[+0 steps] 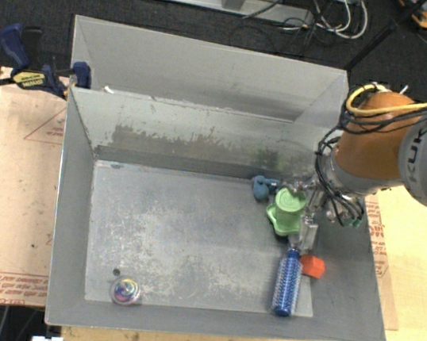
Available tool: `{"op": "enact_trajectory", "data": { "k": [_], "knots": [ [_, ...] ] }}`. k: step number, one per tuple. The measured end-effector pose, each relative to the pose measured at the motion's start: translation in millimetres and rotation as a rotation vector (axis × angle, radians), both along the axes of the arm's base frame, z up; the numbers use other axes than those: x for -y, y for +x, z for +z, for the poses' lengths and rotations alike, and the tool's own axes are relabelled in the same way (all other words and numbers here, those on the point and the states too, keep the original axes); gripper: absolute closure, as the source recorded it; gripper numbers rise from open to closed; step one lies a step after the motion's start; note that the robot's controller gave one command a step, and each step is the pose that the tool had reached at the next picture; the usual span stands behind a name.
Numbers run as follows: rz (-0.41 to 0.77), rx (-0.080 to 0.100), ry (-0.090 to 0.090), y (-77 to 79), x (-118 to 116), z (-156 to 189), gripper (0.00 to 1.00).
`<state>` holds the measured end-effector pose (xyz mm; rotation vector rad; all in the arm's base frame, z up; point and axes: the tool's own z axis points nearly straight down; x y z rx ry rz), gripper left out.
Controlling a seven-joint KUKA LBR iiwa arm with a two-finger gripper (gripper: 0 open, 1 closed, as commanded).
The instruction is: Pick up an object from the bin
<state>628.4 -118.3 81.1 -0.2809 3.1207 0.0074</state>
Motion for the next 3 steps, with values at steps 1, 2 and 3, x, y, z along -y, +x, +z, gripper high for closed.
{"op": "enact_trajectory", "data": {
  "k": [1, 2, 3],
  "knots": [
    [-0.045, -0.001, -0.004, -3.1, 6.9, 20.5, 0.00],
    [-0.134, -0.003, -0.004, 13.3, 0.8, 24.8, 0.00],
    [-0.443, 0.005, 0.000, -2.5, 0.5, -6.6, 0.00]
  ]
}}
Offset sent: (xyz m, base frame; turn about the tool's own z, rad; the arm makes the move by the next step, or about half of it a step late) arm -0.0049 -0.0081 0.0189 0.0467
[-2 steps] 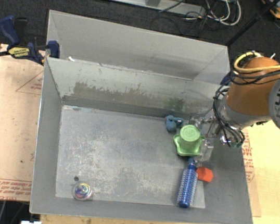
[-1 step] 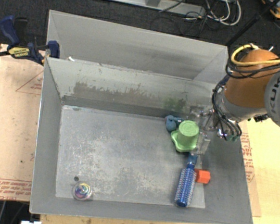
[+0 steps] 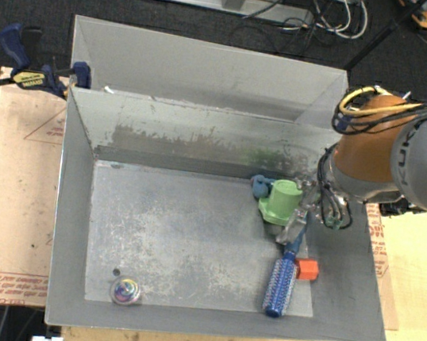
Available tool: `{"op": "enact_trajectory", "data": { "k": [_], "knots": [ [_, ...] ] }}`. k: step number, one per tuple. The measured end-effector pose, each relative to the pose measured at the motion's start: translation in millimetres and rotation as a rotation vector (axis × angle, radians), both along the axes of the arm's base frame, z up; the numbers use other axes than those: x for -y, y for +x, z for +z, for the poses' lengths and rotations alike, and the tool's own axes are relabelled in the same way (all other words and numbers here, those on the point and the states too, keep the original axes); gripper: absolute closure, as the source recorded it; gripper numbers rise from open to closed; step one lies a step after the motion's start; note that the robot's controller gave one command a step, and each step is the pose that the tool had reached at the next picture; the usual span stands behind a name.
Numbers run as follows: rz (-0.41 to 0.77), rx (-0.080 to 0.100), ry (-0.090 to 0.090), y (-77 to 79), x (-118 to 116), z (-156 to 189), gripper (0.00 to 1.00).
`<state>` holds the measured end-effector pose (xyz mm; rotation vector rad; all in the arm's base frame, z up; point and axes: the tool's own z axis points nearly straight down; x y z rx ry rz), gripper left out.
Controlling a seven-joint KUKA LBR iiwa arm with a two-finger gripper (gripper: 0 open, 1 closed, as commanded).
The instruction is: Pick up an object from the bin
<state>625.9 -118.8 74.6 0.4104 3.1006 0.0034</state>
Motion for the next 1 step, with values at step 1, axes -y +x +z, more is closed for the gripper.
{"op": "enact_trajectory", "data": {
  "k": [1],
  "knots": [
    [-0.208, 0.000, 0.004, -2.0, -7.6, -0.4, 0.00]
  ]
}}
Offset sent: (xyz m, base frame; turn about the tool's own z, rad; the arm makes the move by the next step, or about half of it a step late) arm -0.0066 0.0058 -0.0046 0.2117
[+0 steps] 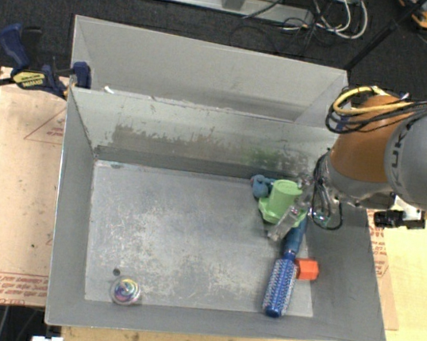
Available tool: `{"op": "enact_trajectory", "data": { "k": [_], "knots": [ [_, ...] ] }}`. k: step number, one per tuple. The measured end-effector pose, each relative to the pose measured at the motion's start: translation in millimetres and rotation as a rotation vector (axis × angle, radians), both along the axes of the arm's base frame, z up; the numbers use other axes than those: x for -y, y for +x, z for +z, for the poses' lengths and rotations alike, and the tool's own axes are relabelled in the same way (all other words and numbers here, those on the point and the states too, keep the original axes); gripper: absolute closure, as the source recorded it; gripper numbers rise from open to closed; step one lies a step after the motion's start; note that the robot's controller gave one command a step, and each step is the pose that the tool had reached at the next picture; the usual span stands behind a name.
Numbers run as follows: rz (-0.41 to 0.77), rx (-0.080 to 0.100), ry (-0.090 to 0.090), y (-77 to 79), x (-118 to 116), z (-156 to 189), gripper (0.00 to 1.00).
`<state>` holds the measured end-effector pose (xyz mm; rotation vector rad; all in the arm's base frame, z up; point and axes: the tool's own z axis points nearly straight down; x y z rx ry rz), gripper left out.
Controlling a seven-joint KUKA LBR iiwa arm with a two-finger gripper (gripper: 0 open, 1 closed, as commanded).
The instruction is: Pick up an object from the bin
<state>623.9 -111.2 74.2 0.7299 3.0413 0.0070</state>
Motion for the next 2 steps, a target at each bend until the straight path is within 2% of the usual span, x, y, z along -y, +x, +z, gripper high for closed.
{"op": "enact_trajectory", "data": {
  "k": [1, 2],
  "knots": [
    [0.000, 0.002, -0.002, 0.5, 1.0, 1.1, 1.00],
    [0.002, -0.006, -0.002, 2.8, 0.9, 50.5, 1.00]
  ]
}}
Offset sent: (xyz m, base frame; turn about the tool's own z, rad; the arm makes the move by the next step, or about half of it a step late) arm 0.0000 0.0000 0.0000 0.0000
